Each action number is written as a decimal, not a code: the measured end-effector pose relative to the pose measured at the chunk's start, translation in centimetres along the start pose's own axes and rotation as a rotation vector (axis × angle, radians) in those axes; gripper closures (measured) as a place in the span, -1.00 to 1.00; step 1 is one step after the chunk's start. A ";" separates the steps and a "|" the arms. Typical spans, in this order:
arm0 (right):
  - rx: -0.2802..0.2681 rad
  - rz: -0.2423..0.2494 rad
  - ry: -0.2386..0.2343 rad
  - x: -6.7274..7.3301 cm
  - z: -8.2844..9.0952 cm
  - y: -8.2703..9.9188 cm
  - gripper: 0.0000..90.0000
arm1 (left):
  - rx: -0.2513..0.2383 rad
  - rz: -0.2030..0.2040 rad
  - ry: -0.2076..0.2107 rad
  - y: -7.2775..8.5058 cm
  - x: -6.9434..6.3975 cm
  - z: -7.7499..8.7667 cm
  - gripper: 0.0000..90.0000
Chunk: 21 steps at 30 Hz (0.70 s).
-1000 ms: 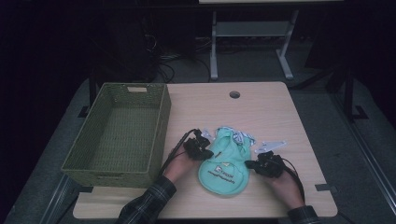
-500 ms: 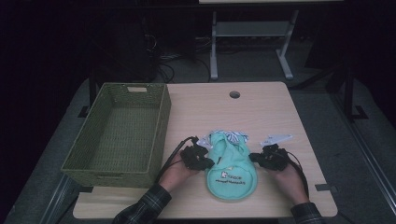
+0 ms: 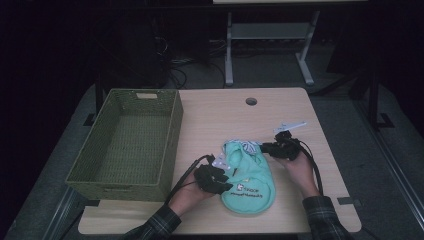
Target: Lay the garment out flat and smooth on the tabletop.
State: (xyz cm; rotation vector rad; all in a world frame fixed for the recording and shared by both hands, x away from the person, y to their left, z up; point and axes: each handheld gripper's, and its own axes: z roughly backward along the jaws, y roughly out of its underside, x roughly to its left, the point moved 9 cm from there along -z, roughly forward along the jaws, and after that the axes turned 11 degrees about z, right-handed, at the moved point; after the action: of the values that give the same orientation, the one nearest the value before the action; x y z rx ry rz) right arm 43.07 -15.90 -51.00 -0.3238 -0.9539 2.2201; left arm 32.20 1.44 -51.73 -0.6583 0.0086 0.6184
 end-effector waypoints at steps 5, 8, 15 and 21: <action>0.015 -0.020 -0.010 -0.4 -1.2 -0.1 0.68 | 0.021 -0.016 -0.022 0.2 0.2 -0.5 0.55; 0.030 -0.045 -0.031 -0.5 -1.9 0.3 0.76 | 0.026 -0.013 -0.025 0.3 0.4 -0.6 0.74; 0.018 -0.004 -0.008 -0.6 -1.6 -0.3 0.98 | 0.002 0.011 -0.002 0.0 0.3 0.1 0.95; 0.006 0.027 0.031 -1.1 -0.9 -1.1 0.99 | 0.010 0.003 -0.004 0.3 0.3 0.8 0.97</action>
State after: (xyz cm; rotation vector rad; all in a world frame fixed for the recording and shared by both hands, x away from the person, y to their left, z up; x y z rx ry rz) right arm 44.85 -15.56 -50.88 -0.3696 -0.9311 2.2349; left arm 32.11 2.23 -51.30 -0.6474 0.0087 0.6226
